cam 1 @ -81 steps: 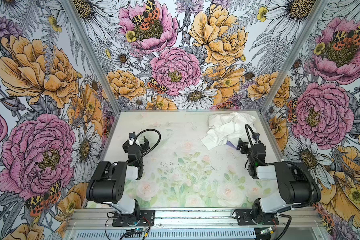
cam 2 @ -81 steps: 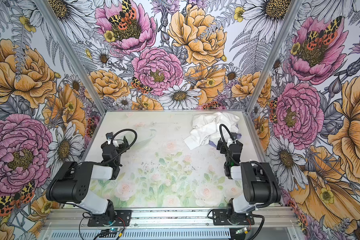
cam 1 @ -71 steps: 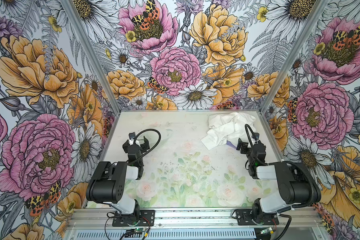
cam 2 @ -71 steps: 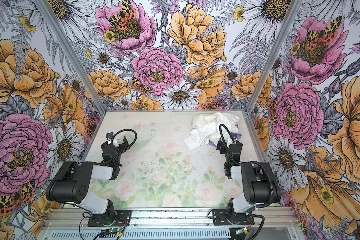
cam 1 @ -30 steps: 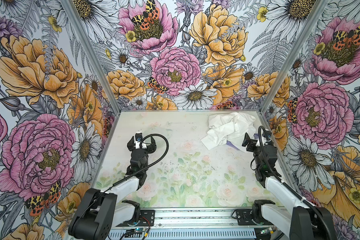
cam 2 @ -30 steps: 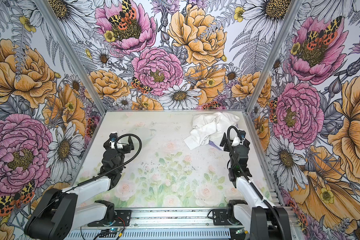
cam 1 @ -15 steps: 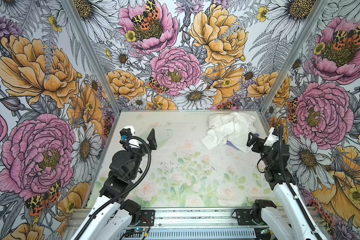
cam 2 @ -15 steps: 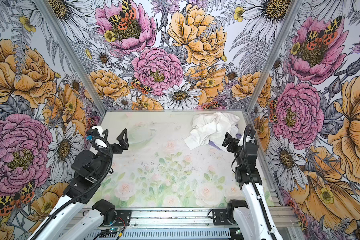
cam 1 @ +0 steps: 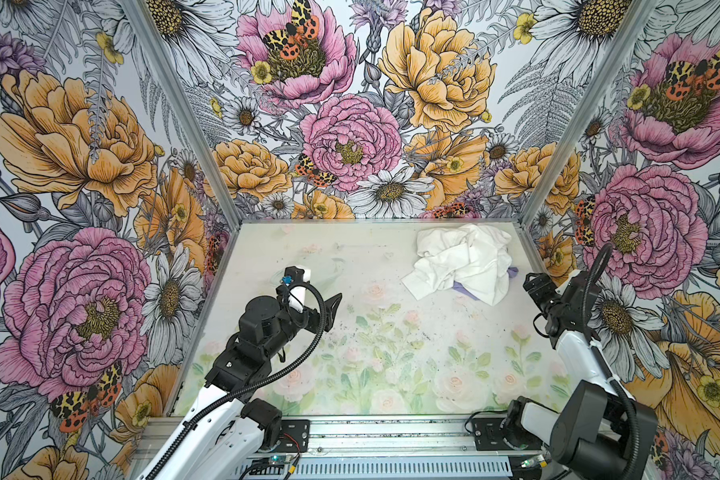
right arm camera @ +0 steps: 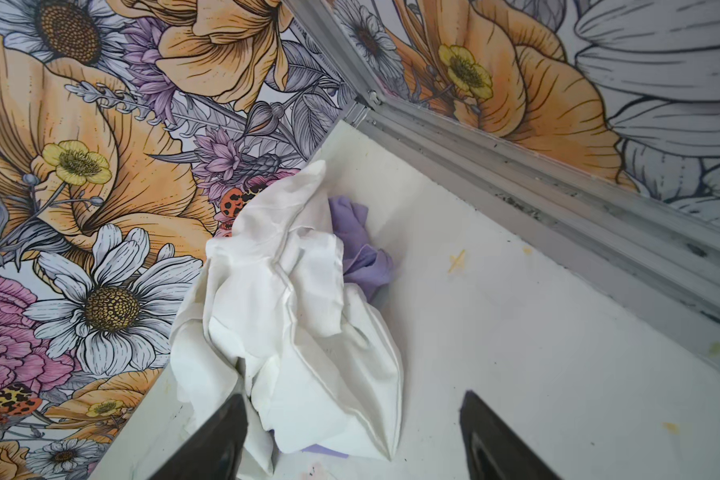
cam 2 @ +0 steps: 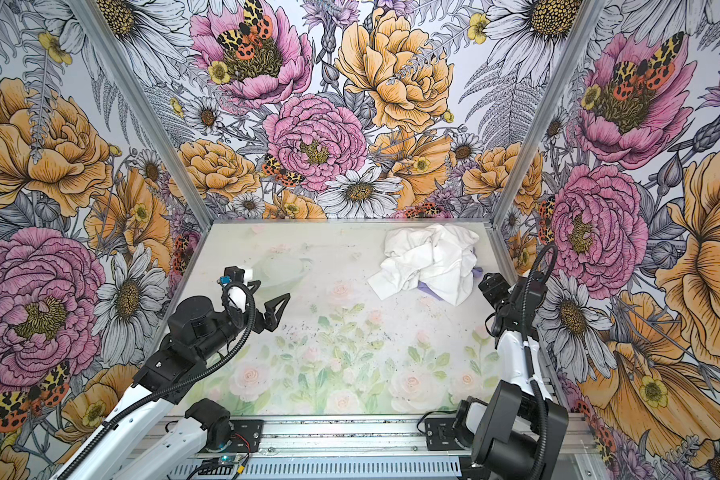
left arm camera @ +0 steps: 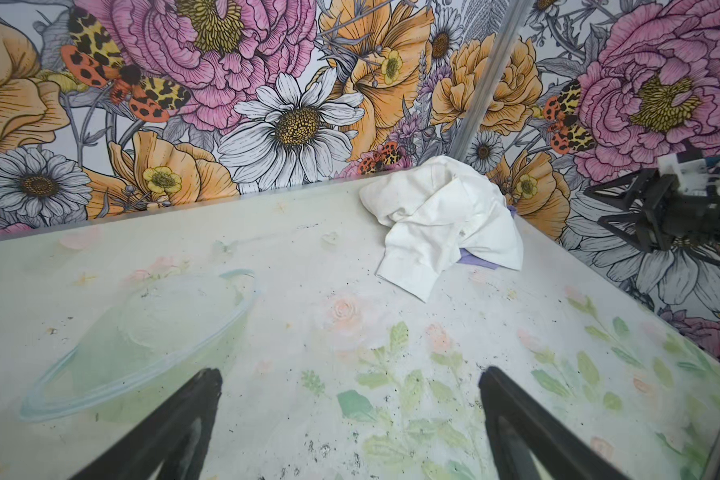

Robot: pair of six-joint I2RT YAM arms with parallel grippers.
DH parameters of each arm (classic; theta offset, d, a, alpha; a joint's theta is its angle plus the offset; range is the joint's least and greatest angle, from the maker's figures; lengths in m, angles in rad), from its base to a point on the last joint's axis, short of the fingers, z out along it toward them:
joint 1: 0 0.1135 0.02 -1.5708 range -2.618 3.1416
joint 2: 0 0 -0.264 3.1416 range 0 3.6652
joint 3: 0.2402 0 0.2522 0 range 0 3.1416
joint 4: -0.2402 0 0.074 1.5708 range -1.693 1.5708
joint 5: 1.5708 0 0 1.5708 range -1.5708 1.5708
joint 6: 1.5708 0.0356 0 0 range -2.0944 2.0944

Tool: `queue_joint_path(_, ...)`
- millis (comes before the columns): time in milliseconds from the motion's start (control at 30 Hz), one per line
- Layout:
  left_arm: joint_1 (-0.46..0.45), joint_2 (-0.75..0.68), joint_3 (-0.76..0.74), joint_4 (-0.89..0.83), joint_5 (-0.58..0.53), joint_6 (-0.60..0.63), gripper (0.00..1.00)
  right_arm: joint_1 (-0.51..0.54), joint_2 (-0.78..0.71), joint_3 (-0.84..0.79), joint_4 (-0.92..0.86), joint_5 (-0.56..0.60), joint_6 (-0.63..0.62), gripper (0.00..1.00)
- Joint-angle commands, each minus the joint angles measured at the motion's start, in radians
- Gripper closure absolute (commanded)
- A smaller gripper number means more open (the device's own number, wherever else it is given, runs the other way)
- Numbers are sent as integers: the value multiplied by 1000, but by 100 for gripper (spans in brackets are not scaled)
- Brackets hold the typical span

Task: Pick out a specific cloth from the pile
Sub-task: 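Raise both arms and reach the right gripper toward the lavender shirt under the white cloth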

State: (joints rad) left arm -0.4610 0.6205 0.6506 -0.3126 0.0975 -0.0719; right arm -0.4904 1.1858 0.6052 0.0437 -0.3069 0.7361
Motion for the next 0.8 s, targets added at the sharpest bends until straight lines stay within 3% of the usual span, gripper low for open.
queue_joint_path(0, -5, -43, -13, -2, 39, 22, 1, -13, 68, 62, 107, -55, 59, 24)
queue_joint_path(200, -5, -92, -35, -2, 11, 5, 1, -14, 242, 118, 166, -60, 69, 33)
queue_joint_path(767, 13, -110, -46, -3, 22, -4, 1, 8, 585, 251, 255, -89, 104, 40)
